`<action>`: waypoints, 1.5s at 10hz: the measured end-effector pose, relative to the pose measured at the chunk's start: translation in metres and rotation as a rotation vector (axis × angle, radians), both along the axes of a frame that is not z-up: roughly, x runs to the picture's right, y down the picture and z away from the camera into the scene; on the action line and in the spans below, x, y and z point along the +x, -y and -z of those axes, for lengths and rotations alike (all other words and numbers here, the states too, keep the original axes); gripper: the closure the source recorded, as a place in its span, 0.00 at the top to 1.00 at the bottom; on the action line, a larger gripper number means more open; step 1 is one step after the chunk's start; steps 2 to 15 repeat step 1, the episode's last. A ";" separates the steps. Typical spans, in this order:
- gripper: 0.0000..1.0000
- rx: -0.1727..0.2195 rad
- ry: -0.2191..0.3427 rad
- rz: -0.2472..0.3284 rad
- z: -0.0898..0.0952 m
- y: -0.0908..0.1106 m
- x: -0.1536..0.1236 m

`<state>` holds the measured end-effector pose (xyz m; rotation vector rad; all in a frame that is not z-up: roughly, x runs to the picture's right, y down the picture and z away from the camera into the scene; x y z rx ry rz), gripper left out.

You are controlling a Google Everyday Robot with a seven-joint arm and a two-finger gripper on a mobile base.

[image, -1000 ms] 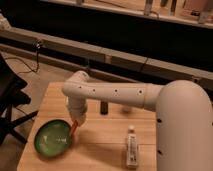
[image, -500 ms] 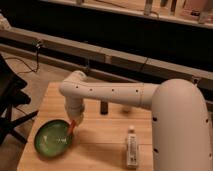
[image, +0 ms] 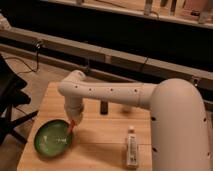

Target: Place the pepper in the ceramic bowl

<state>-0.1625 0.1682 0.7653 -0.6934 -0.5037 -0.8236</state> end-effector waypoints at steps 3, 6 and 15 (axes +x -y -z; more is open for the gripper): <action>0.07 0.000 -0.003 -0.001 -0.001 0.001 0.001; 0.07 0.000 -0.003 -0.001 -0.001 0.001 0.001; 0.07 0.000 -0.003 -0.001 -0.001 0.001 0.001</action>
